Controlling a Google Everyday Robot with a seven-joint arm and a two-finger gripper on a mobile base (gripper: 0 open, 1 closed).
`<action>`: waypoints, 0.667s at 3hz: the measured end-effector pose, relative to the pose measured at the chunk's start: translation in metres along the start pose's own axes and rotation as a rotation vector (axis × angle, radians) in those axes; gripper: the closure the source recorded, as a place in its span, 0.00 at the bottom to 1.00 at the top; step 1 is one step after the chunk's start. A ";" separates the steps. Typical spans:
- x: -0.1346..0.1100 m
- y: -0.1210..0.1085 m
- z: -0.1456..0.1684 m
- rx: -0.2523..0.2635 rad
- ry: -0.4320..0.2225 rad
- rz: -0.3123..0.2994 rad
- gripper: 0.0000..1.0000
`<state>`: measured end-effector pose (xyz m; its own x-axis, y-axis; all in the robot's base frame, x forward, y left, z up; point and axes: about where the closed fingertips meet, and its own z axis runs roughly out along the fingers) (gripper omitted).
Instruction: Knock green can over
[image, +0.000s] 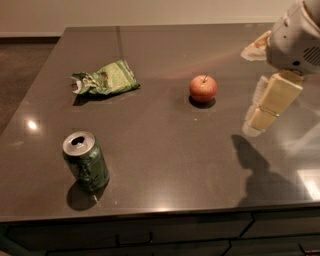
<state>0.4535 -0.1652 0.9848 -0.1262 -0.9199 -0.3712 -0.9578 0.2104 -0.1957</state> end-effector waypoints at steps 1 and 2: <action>-0.039 0.009 0.014 -0.045 -0.130 -0.048 0.00; -0.070 0.029 0.027 -0.088 -0.238 -0.081 0.00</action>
Offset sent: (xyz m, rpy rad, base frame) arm -0.0290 0.1211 -0.0132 0.3456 0.0294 0.2323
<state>0.4411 -0.0856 0.9809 0.0065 -0.8268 -0.5625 -0.9825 0.0995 -0.1575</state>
